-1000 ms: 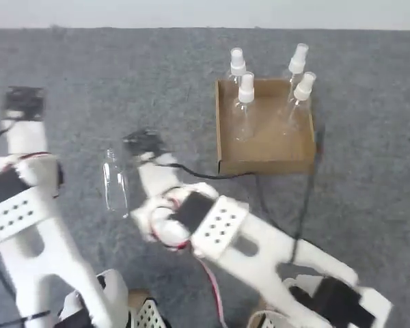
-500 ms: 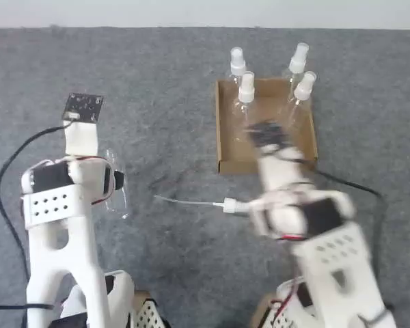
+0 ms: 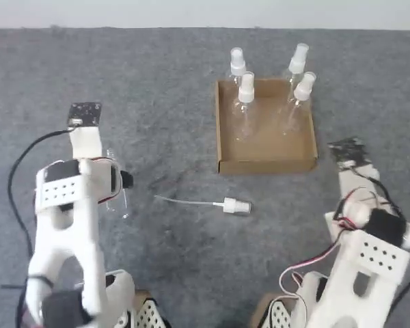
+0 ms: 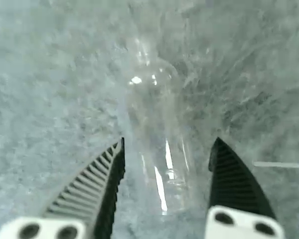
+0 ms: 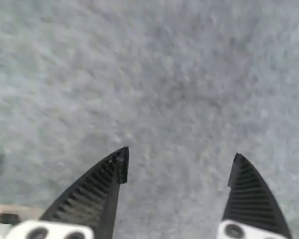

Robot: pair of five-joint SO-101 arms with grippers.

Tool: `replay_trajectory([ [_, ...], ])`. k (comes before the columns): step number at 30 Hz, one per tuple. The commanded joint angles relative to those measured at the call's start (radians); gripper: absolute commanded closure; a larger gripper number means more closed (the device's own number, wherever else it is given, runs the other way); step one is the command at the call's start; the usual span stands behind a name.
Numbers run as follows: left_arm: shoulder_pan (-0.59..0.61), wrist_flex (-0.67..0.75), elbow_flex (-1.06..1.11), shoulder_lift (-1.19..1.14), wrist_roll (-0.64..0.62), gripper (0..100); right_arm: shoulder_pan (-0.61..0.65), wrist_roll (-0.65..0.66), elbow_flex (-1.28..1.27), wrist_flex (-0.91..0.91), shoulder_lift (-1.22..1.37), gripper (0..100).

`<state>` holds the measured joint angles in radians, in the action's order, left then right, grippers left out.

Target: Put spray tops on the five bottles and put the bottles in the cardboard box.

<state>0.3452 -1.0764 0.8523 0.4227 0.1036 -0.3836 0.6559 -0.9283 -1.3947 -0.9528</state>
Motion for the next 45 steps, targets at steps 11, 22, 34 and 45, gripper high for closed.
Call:
replay_trajectory([
  [11,-0.057,0.157,-0.028,-0.259,-0.014,84,-0.185,0.106,-0.086,0.137,0.015,73.2],
  [22,-0.137,-0.127,-0.116,0.107,0.038,95,-0.271,0.1,0.052,0.085,0.016,73.2],
  [34,-0.212,-0.344,-0.254,0.244,0.127,95,-0.272,0.046,0.137,0.018,0.016,73.2],
  [45,0.419,-0.242,-0.521,0.184,0.29,83,-0.154,0.02,0.135,-0.019,0.013,73.1],
])
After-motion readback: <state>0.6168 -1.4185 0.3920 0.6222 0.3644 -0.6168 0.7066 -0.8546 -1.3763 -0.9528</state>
